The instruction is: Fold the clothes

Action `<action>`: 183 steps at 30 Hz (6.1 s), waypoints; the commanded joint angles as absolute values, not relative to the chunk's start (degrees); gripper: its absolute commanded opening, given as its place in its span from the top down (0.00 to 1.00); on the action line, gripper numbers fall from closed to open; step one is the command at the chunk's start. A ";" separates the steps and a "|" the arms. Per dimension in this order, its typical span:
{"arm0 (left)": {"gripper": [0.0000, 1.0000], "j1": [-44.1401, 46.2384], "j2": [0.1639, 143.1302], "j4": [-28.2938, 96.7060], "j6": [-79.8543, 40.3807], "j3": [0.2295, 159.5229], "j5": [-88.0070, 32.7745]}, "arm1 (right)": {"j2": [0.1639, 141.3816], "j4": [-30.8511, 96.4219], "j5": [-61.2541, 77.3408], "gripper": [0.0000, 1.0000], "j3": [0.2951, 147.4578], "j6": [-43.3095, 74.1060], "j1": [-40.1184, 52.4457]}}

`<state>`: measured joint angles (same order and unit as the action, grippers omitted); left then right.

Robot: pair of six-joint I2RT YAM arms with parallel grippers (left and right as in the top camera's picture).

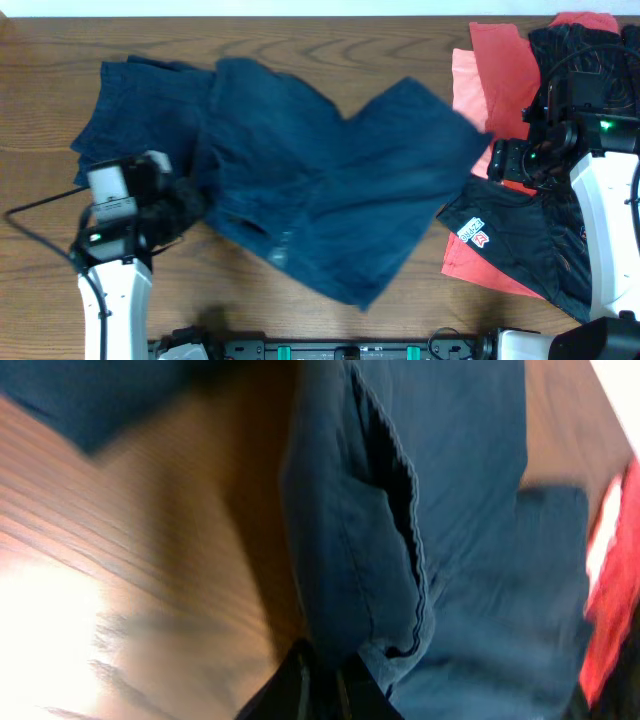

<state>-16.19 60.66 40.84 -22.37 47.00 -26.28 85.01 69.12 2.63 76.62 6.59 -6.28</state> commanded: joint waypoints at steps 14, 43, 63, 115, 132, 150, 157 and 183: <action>0.30 -14.66 62.22 45.84 -22.44 47.94 -38.17 | 92.68 53.54 7.97 0.98 61.49 4.16 -6.74; 0.15 20.03 75.61 53.91 -33.91 47.09 -31.44 | 100.18 49.54 13.10 0.82 63.07 13.78 -41.41; 0.10 29.50 75.61 31.40 -66.98 28.93 -32.32 | 94.63 46.02 24.16 0.39 61.25 4.80 -9.45; 0.32 3.62 75.59 58.59 -32.80 48.07 -12.34 | 82.83 55.79 11.60 0.75 62.54 11.25 5.52; 0.30 3.62 75.59 56.45 -32.82 48.07 -12.60 | 113.56 34.87 21.23 0.57 87.20 12.58 10.24; 0.30 3.62 75.59 55.00 -32.82 48.07 -12.60 | 135.04 15.86 28.36 0.59 93.34 22.74 13.58; 0.30 3.62 75.59 54.96 -32.82 48.07 -12.60 | 135.74 16.03 25.45 0.79 93.34 22.72 15.07; 0.22 3.60 75.55 51.03 -32.75 48.10 -13.54 | 118.41 57.23 -1.83 0.62 95.81 18.85 0.36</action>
<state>3.84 75.55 50.89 -32.99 47.62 -13.37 118.21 53.87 4.03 95.81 20.08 0.27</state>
